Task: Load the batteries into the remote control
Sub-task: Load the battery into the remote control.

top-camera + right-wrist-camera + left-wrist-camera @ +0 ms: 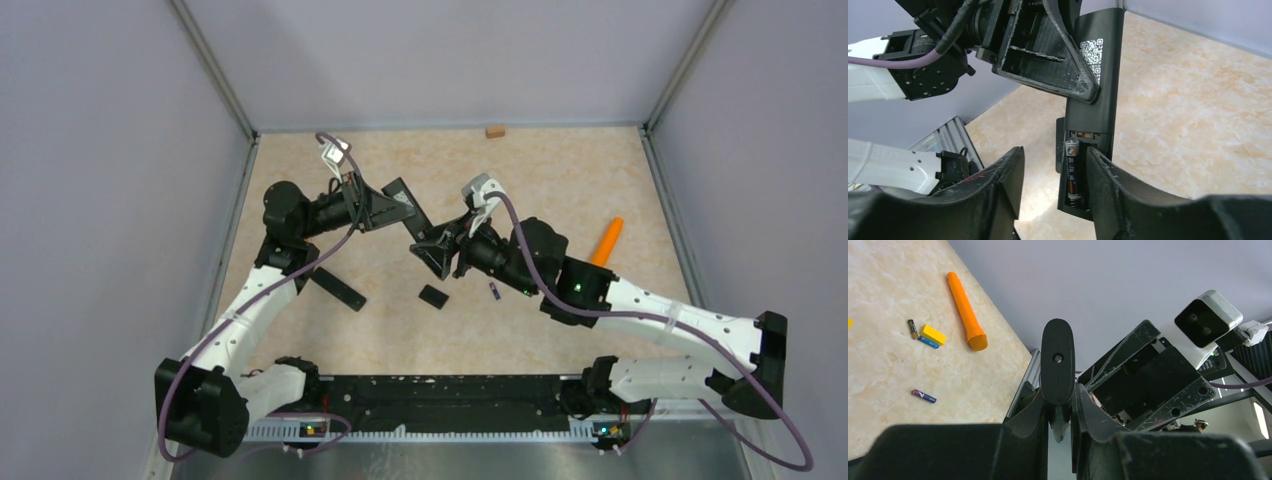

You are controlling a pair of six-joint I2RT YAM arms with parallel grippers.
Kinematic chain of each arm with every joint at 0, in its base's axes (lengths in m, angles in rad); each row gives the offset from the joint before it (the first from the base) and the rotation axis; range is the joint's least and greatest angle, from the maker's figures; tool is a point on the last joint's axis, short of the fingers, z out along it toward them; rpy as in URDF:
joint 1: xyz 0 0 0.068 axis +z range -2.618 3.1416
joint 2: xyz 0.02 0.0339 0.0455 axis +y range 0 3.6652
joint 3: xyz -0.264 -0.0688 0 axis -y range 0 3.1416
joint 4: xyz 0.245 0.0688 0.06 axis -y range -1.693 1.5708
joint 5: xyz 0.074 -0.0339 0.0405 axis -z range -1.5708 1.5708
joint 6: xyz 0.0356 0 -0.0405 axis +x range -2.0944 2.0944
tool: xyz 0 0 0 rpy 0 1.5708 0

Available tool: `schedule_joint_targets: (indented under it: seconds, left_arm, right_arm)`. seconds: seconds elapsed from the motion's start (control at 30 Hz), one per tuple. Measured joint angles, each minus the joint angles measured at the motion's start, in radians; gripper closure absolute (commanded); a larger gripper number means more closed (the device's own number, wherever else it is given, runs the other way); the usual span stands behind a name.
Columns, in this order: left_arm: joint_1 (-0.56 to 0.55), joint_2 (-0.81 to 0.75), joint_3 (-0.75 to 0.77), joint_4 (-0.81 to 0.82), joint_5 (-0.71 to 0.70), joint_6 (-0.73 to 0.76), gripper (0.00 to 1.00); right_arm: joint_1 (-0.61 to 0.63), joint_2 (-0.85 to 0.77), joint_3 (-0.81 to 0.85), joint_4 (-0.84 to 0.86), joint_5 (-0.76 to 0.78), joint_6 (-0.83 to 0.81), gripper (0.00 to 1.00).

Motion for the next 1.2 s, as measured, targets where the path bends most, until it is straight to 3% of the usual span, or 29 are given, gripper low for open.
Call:
schedule_joint_targets:
  seconds: [0.23,0.37,0.53,0.63,0.9,1.2]
  left_arm:
    - [0.003,0.0,0.002,-0.036,-0.004,0.035,1.0]
    - [0.017,-0.003,0.004,-0.068,-0.01,0.069,1.0]
    - [0.049,-0.043,0.009,-0.16,-0.052,0.14,1.0]
    - [0.073,-0.077,0.017,-0.22,-0.095,0.174,1.0]
    - [0.095,-0.121,0.018,-0.257,-0.176,0.184,1.0]
    - [0.098,-0.145,0.005,-0.207,-0.23,0.117,1.0]
  right_arm:
    - [0.0,0.025,0.063,-0.04,-0.007,0.06,0.31]
    - [0.0,0.03,0.076,-0.05,-0.003,0.108,0.29]
    - [0.0,0.031,0.076,-0.052,0.085,0.197,0.09]
    - [0.0,0.031,0.071,-0.041,0.184,0.286,0.02]
    - [-0.008,0.088,0.053,-0.021,0.272,0.539,0.01]
    - [-0.154,0.134,-0.032,0.116,0.105,0.851,0.01]
